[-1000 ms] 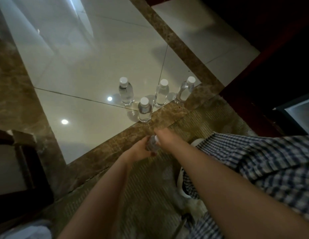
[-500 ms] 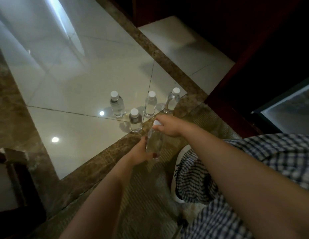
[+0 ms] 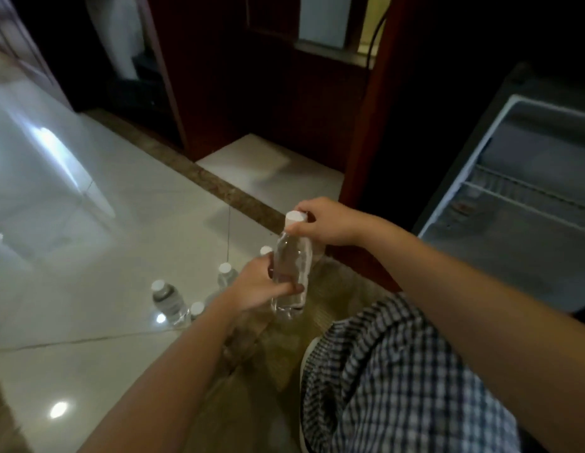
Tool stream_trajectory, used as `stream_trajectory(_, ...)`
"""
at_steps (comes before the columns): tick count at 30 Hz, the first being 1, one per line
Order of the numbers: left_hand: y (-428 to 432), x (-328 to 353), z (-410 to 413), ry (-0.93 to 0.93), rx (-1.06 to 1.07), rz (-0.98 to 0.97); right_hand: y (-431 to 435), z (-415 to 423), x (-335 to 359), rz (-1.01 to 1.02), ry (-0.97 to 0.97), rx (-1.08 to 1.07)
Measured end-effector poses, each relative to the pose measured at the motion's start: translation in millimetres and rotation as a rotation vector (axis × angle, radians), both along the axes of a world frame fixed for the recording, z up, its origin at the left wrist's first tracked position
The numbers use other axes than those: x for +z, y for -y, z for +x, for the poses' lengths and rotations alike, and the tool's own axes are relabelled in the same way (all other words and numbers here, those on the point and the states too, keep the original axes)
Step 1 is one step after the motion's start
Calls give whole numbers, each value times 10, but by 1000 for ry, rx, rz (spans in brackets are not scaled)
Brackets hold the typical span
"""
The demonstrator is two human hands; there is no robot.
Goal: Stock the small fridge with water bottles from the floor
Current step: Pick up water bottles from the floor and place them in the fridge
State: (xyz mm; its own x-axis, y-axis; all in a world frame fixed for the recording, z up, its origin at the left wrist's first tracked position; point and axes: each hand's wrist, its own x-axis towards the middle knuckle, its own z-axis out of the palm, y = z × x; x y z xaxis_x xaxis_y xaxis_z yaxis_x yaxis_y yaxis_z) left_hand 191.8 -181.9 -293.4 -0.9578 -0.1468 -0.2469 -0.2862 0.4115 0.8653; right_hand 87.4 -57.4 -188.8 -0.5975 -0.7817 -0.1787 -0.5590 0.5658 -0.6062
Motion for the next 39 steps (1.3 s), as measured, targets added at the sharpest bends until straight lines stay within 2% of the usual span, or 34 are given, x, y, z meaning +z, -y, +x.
stream_trajectory(6,-453,747,-498,-109,-124,-18,-681,-298,565,-291,23,-206)
stream_trajectory(12,-1021,1190,-918,-190,-232,-37,-1351,-466,843,-448,-96,-336)
stream_trajectory(16,-1484,1262,-1183,-236,-297,-48,-1839,-553,915,-456,-82,-369)
stream_trajectory(22,-2225,1354,-1559,-251,-445,-27,-2625,-694,899,-487,-77,-539)
stream_trajectory(31,-2981,929,-2148,-158,-557,-68,-3357,-1110,466,-458,35,-677)
stream_trajectory(39,-3144,413,-2719,25,-540,-73,-3428,-1723,-98,-258,-136,-730)
